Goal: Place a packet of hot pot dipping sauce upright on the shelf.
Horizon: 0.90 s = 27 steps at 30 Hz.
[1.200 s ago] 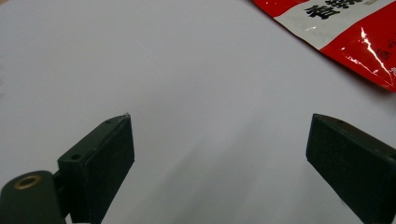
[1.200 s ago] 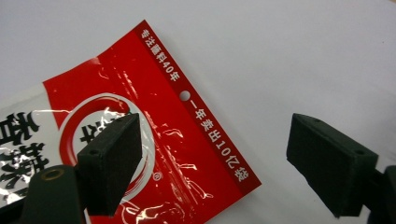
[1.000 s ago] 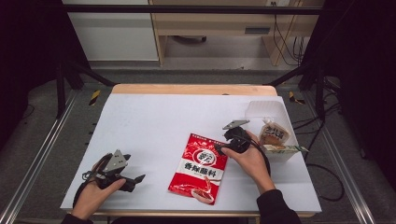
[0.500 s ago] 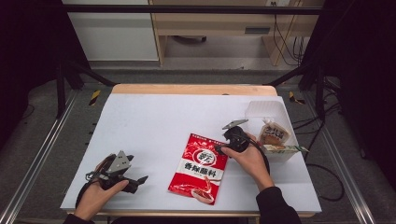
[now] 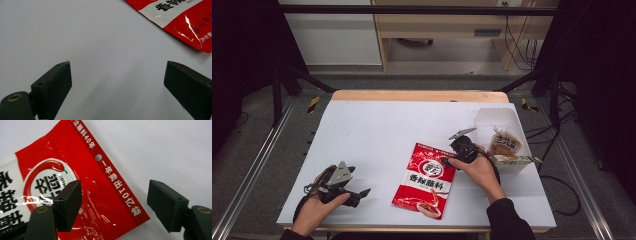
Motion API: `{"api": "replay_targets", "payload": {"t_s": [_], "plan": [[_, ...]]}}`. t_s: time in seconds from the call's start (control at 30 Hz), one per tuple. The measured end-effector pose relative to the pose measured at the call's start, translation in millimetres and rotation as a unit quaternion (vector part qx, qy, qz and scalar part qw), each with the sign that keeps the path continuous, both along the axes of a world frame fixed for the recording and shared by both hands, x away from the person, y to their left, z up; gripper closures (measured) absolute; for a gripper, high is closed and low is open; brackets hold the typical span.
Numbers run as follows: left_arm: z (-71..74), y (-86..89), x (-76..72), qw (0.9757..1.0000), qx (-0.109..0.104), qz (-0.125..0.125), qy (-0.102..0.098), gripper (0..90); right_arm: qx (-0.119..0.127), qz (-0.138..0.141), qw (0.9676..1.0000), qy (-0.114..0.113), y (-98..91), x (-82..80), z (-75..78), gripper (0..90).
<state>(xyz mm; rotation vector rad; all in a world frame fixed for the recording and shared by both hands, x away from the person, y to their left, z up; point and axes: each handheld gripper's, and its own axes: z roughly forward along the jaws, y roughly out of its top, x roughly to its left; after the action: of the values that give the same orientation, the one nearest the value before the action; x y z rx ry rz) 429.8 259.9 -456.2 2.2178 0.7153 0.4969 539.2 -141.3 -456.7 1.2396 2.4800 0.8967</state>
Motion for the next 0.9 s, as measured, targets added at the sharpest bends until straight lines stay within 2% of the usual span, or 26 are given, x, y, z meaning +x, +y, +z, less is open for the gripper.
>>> {"api": "replay_targets", "payload": {"t_s": [0.13, 0.4, 0.57, 0.7, 0.9], "plan": [[-0.1, -0.2, 0.0, 1.0, 0.001, -0.001, 0.0, 7.7, 0.009, 0.012, 0.9999, 0.004, 1.0, -4.3, 3.1, 31.6], [-0.1, -0.3, 0.0, 1.0, 0.002, 0.0, 0.001, 7.7, 0.0, 0.023, 0.9997, -0.004, 0.5, -6.9, 3.9, 32.7], [-0.1, -0.3, 0.0, 1.0, 0.001, -0.001, 0.001, 7.7, -0.008, 0.015, 0.9999, 0.001, 0.3, -4.0, -0.3, 28.3], [-0.3, -0.2, 0.1, 1.0, 0.001, -0.001, 0.001, 7.7, -0.005, 0.006, 0.9999, 0.009, 0.3, -2.8, -1.6, 27.4], [-0.4, -0.5, 0.1, 1.0, 0.002, -0.002, 0.002, 7.7, 0.004, 0.011, 0.9997, 0.019, -0.7, -3.3, -2.2, 29.2]]}}
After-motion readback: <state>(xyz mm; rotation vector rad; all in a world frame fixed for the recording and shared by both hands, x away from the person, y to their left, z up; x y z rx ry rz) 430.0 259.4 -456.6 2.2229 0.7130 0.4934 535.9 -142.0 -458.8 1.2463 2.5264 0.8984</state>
